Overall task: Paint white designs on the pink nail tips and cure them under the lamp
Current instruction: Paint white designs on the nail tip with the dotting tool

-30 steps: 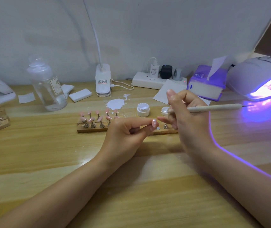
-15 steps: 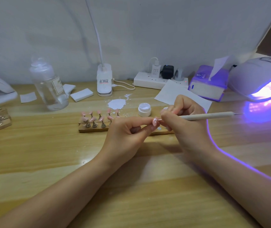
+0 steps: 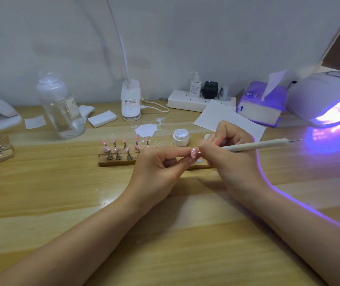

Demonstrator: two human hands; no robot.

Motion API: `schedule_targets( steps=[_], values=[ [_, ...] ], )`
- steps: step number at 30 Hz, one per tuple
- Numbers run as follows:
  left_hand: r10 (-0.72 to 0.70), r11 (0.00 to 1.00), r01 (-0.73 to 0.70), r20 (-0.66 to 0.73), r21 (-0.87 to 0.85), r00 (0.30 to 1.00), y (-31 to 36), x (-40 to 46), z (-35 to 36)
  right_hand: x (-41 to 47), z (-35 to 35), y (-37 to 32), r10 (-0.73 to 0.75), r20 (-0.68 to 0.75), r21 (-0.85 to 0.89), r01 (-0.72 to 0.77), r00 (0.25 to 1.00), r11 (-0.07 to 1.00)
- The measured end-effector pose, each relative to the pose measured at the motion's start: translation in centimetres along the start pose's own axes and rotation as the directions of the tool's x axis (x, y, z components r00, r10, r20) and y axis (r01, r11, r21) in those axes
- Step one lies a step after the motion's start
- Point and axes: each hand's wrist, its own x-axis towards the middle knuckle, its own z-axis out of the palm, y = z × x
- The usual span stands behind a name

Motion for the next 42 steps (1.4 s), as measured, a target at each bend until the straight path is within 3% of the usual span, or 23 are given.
schedule_targets(
  steps=[29, 37, 42],
  values=[
    [0.000, 1.000, 0.000, -0.002, -0.011, 1.000, -0.36, 0.03, 0.07, 0.03, -0.16, 0.34, -0.038, -0.008, -0.041, 0.038, 0.999, 0.998],
    [-0.018, 1.000, 0.018, 0.025, -0.014, 1.000, -0.44, 0.02, 0.10, 0.17, -0.10, 0.34, 0.071, -0.003, 0.250, -0.068, 0.997, 0.966],
    [-0.008, 1.000, 0.009, 0.045, -0.018, 0.999, -0.37, 0.00, -0.04, 0.13, 0.01, 0.19, -0.003, -0.002, 0.133, 0.003, 1.000, 0.991]
  ],
)
